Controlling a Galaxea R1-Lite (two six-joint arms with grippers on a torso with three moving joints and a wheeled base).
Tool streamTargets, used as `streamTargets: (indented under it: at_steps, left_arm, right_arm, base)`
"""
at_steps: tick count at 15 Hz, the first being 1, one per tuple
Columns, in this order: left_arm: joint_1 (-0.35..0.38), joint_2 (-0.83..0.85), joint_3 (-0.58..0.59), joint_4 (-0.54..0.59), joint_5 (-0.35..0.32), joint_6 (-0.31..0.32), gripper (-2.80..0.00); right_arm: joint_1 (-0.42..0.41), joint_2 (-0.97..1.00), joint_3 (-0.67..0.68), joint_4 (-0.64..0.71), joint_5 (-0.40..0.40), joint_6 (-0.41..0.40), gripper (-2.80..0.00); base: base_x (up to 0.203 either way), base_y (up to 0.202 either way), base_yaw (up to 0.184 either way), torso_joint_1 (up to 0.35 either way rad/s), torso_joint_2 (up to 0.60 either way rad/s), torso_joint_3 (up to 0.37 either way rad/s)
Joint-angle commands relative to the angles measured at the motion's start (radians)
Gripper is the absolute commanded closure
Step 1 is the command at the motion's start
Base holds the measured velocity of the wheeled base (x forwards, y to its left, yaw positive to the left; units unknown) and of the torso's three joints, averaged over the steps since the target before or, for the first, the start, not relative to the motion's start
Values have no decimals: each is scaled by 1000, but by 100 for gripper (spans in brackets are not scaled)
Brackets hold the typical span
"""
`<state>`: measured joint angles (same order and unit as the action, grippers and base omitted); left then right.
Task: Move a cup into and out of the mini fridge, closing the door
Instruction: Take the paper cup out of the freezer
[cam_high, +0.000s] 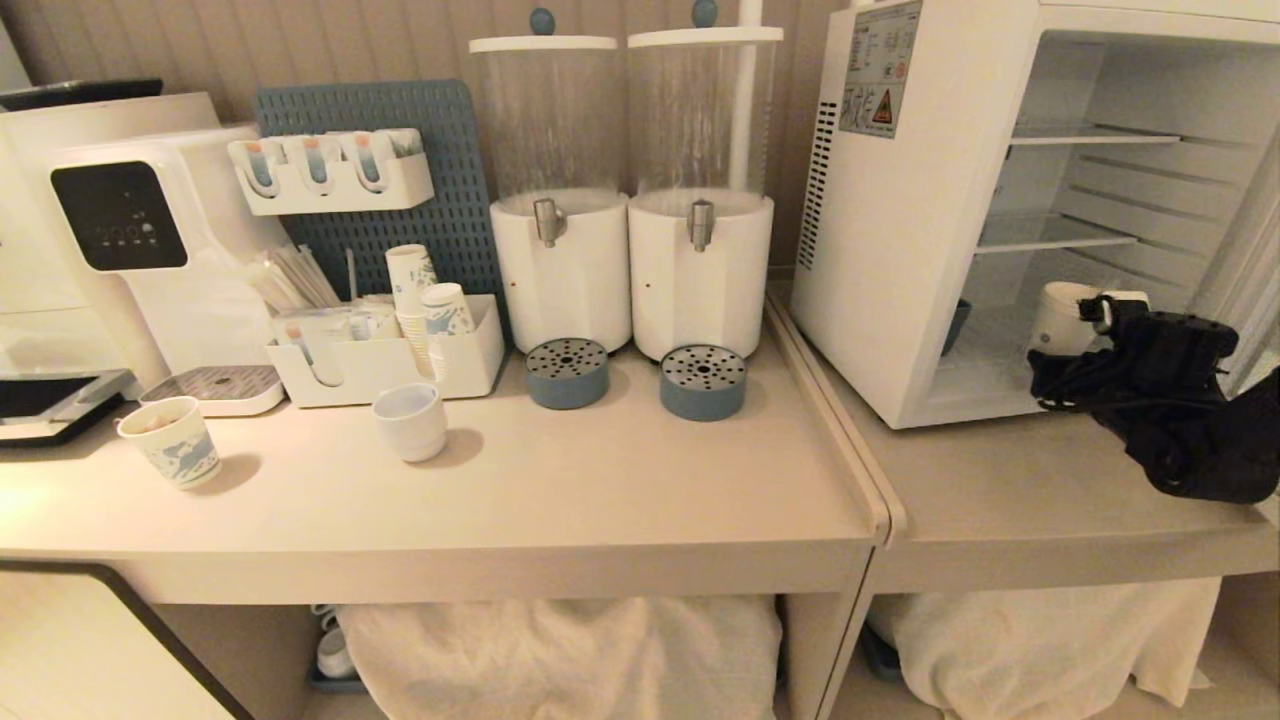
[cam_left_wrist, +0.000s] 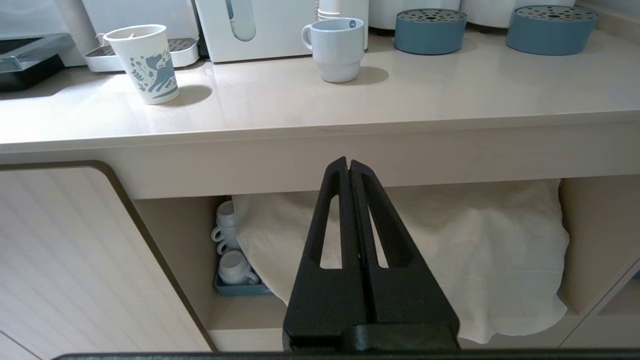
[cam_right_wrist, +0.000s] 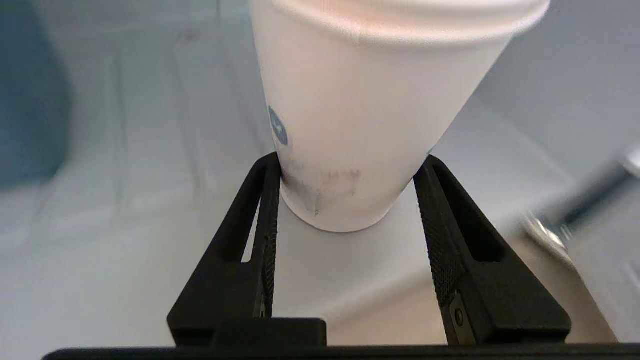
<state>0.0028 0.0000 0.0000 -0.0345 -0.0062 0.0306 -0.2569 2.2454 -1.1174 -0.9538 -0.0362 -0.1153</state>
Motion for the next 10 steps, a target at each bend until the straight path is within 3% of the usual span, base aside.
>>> streamTargets:
  at_steps: [1,10]
  left_arm:
    - [0,0,20,-1,0,0,0]
    - [0,0,20,-1,2,-5,0]
  right_arm:
    - [-7,-114,81,-13,20,4,0]
    - [-8,-361,319,-16,69,15,0]
  base:
    - [0,0,0,0,0,0]
    - [0,0,0,0,0,0]
